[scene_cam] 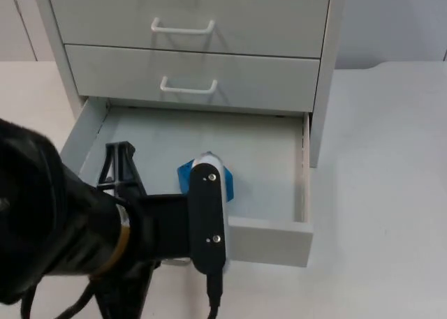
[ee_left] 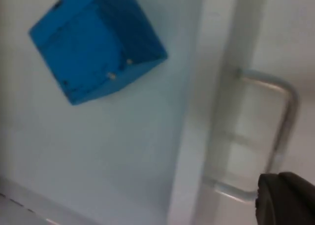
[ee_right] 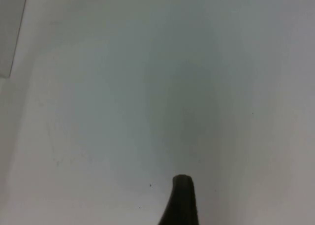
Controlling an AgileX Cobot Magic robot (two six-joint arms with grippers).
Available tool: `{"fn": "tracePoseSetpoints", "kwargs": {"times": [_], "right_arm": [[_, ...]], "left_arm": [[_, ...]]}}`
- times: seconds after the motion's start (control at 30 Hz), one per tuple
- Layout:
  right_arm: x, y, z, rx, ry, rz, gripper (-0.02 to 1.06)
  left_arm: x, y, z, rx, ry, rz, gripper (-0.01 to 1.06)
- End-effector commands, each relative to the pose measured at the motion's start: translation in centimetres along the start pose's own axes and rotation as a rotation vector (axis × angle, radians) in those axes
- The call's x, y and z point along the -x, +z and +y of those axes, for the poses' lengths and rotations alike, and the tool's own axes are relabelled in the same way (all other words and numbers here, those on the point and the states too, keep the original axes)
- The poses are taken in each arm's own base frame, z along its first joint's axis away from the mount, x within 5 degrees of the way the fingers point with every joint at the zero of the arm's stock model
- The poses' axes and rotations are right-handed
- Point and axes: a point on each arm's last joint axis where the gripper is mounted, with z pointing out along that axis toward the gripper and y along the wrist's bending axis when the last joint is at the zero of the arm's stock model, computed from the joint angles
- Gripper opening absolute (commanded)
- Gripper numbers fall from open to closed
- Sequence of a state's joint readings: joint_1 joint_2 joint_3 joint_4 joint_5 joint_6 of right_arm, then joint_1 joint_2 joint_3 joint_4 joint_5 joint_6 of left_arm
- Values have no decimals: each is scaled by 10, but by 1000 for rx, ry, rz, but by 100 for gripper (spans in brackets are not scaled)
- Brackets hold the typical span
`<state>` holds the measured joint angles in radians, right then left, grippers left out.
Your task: Open the drawer with the left hand, place the block into the drawer with the right hand, then close the drawer with the left hand.
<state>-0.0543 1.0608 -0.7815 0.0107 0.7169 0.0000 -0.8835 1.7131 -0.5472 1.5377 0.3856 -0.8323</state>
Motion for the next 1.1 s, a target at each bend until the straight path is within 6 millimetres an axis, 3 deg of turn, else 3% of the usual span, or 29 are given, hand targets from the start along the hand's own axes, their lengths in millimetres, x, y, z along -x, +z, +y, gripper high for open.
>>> {"fn": "tracePoseSetpoints", "kwargs": {"times": [0.0, 0.43, 0.8, 1.07], "right_arm": [[-1, -1, 0, -1, 2, -9, 65], [-1, -1, 0, -1, 2, -11, 65], [-1, -1, 0, -1, 2, -11, 65], [0, -1, 0, -1, 2, -13, 65]], "left_arm": [[2, 3, 1, 33, -14, -22, 0], [-2, 19, -5, 42, -18, 35, 0], [-4, 32, 14, 38, -98, 42, 0], [9, 44, 40, 65, -113, 11, 0]]}}
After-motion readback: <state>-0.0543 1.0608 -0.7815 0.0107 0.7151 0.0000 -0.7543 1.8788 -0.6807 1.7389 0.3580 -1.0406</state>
